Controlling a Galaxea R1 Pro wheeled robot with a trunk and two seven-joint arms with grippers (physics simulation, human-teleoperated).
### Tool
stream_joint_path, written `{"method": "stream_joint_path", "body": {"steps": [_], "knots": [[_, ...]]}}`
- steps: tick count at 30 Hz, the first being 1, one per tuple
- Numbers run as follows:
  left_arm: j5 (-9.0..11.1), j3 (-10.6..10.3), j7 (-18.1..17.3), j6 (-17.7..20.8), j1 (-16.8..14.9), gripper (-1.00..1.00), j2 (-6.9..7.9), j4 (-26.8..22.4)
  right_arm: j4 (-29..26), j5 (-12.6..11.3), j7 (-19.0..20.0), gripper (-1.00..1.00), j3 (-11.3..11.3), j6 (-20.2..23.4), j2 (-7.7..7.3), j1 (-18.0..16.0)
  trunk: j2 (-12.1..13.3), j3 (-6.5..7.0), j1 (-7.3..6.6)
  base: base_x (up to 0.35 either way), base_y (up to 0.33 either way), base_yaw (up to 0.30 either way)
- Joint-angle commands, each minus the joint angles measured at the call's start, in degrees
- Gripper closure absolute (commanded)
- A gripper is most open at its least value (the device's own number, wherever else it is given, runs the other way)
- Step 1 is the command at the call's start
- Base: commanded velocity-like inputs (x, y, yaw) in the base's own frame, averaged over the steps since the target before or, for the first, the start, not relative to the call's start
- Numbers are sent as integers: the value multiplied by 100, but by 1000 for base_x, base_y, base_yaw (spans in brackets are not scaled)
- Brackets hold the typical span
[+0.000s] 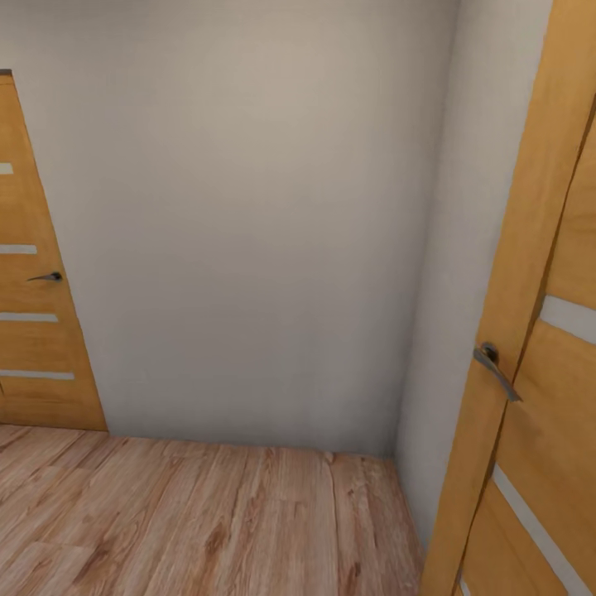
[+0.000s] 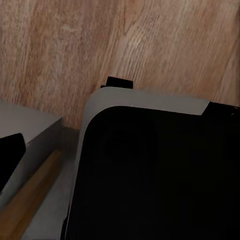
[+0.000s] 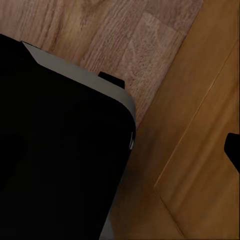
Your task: Move the two storage containers from the living room to the garage. In the garage, place one container on the floor and stack the other container on top of it (either order is fine).
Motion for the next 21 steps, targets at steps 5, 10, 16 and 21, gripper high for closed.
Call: {"method": "stream_joint_path", "body": {"steps": [5,10,16,21], "knots": [[28,2,-14,-17,-2,-100,0,2,16,-59,-6,-100,46,-41,0,-6,-3,-6,3,322,0,5],[29,2,-16,-14,-2,-100,0,2,15,-57,-6,-100,43,-56,-3,-6,-3,-6,3,322,0,169],[28,0,-15,-15,-2,-100,0,3,16,-56,-6,-100,47,-60,-3,-6,-3,-6,3,322,0,257],[28,2,-17,-18,-2,-100,0,3,16,-56,-6,-100,49,-61,-3,-6,-3,-6,3,322,0,269]]}}
